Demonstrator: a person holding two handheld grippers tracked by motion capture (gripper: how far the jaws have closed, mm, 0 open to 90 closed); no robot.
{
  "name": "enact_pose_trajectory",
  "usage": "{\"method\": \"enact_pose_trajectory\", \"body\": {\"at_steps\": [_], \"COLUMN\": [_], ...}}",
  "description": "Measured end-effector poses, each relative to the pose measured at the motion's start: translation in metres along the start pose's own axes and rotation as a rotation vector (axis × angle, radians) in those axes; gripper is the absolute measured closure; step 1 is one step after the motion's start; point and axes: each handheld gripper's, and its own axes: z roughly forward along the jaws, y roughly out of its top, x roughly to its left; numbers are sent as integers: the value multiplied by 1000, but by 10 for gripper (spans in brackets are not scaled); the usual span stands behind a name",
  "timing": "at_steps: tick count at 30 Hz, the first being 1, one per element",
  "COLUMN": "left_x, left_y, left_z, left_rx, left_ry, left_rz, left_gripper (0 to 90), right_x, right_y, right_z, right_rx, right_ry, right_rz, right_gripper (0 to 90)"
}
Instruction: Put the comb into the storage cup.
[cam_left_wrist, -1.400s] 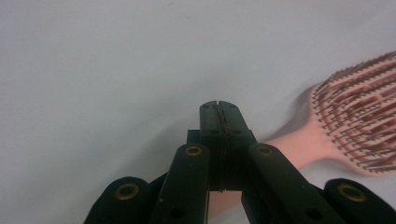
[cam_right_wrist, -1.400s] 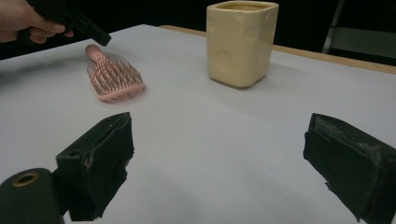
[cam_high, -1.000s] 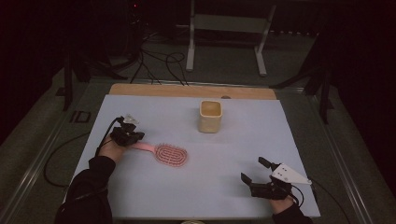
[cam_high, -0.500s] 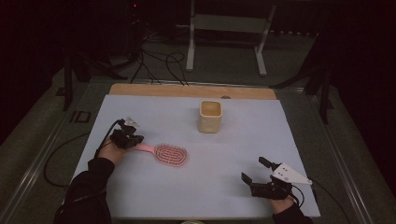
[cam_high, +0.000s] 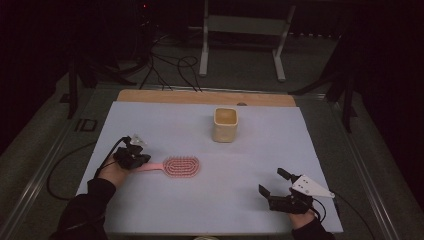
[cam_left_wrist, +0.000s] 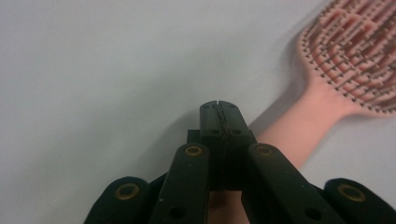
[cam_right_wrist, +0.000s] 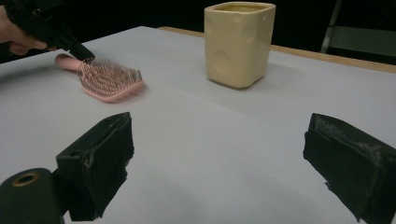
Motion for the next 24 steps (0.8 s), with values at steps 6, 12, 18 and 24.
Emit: {"method": "enact_pose_trajectory", "body": {"at_steps": [6, 12, 18, 24], "left_x": [-10, -20, -29, -38], "left_y": [-5, -9, -13, -17], "left_z": [-5, -8, -12, -17], "left_rx": [42, 58, 63, 71], "left_ry": [-9, -24, -45, -60], "left_rz": [33, 55, 62, 67], "left_gripper": [900, 900, 900, 900], "right_x": [-1, -1, -1, 0], "right_y": [0, 0, 0, 0], "right_z": [1, 0, 1, 1], "right_rx": [3, 1, 0, 0], "right_ry": [0, 3, 3, 6], "right_rz": [-2, 3, 6, 9], "right_gripper": [81, 81, 81, 81]}}
